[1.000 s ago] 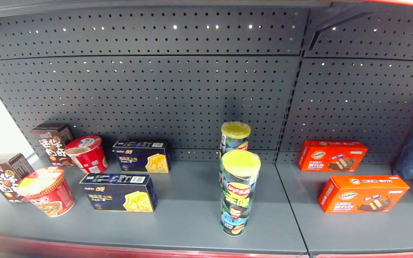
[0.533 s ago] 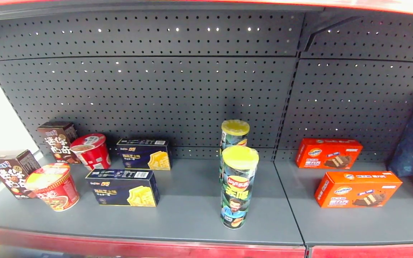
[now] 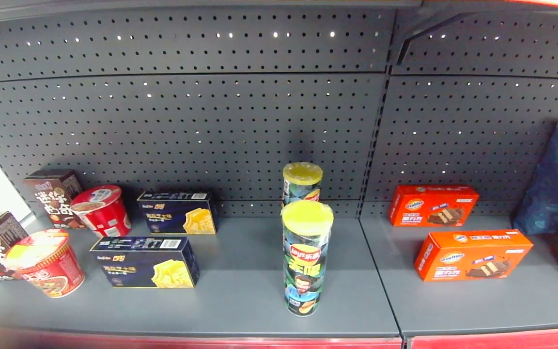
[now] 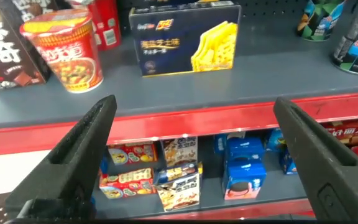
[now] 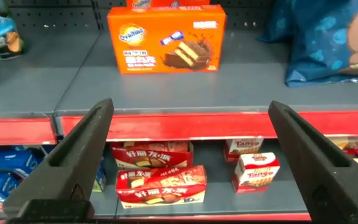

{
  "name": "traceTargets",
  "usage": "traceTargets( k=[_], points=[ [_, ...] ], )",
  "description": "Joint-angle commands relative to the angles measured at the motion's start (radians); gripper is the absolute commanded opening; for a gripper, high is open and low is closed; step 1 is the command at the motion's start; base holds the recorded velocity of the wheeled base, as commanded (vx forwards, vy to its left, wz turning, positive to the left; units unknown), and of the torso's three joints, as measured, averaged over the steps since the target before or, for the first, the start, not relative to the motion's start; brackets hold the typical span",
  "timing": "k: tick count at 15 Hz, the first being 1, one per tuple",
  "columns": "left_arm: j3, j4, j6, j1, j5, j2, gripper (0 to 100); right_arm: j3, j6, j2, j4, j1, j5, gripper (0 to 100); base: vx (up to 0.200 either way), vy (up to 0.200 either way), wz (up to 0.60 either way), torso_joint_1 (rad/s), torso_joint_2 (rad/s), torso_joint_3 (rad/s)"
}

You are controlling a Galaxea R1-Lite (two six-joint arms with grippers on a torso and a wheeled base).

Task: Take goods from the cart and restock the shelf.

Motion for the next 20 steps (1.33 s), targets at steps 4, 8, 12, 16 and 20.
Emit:
traceTargets(
  k=[4, 8, 12, 16, 20],
  points=[
    [0.0, -0.001, -0.002, 0.0, 0.0, 0.001, 100, 0.0, 0.0, 0.002, 0.0, 0.0, 0.0, 100, 0.0, 0.0, 0.0, 0.0, 0.0, 0.0],
    [0.0, 0.0, 0.001, 0.0, 0.0, 0.001, 100, 0.0, 0.0, 0.002, 0.0, 0.0, 0.0, 100, 0.0, 0.0, 0.0, 0.0, 0.0, 0.0],
    [0.0, 0.0, 0.004, 0.0, -0.002, 0.001, 100, 0.0, 0.0, 0.002, 0.0, 0.0, 0.0, 100, 0.0, -0.05, 0.0, -0.001, 0.0, 0.001],
    [0.0, -0.001, 0.0, 0.0, 0.0, 0.001, 100, 0.0, 0.0, 0.002, 0.0, 0.0, 0.0, 100, 0.0, -0.05, 0.0, 0.001, 0.0, 0.001],
    [0.0, 0.0, 0.004, 0.0, -0.002, 0.001, 100, 0.0, 0.0, 0.002, 0.0, 0.0, 0.0, 100, 0.0, 0.0, 0.0, 0.0, 0.0, 0.0]
  ],
)
